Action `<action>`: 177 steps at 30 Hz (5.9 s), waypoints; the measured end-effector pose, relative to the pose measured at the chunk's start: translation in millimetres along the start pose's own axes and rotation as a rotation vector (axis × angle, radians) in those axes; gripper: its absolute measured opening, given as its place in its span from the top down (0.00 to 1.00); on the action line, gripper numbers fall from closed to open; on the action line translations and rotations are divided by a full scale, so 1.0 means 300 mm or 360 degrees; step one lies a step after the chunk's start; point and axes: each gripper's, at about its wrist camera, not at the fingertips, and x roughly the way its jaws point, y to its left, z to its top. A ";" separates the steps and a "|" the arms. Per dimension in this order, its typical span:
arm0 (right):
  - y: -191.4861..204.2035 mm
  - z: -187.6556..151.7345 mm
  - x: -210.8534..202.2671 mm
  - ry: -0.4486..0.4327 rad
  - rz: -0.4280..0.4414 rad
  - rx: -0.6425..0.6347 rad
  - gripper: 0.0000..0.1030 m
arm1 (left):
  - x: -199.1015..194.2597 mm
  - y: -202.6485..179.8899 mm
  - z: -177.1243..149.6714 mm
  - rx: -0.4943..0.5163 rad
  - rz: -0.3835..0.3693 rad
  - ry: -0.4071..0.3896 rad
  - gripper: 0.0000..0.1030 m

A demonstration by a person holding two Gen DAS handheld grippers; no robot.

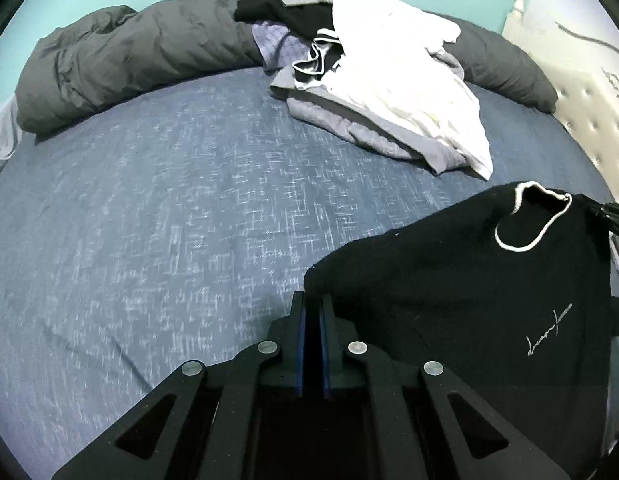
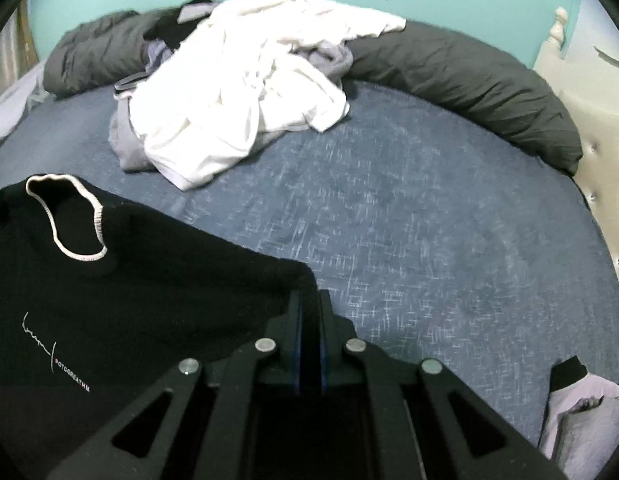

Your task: Fold clothes

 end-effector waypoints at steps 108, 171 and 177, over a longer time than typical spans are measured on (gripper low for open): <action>0.225 -1.409 -0.748 0.0413 0.0736 0.0732 0.90 | -0.529 -0.363 -1.392 -0.0514 -0.0713 0.0446 0.89; -0.503 -1.250 -0.690 -0.0031 0.0273 0.1558 0.29 | -0.599 -0.469 -1.209 -0.0408 -0.0448 0.0205 0.56; -0.592 -1.269 -0.607 -0.0123 0.0205 0.1779 0.25 | -0.612 -0.404 -1.215 -0.0406 -0.0440 0.0212 0.51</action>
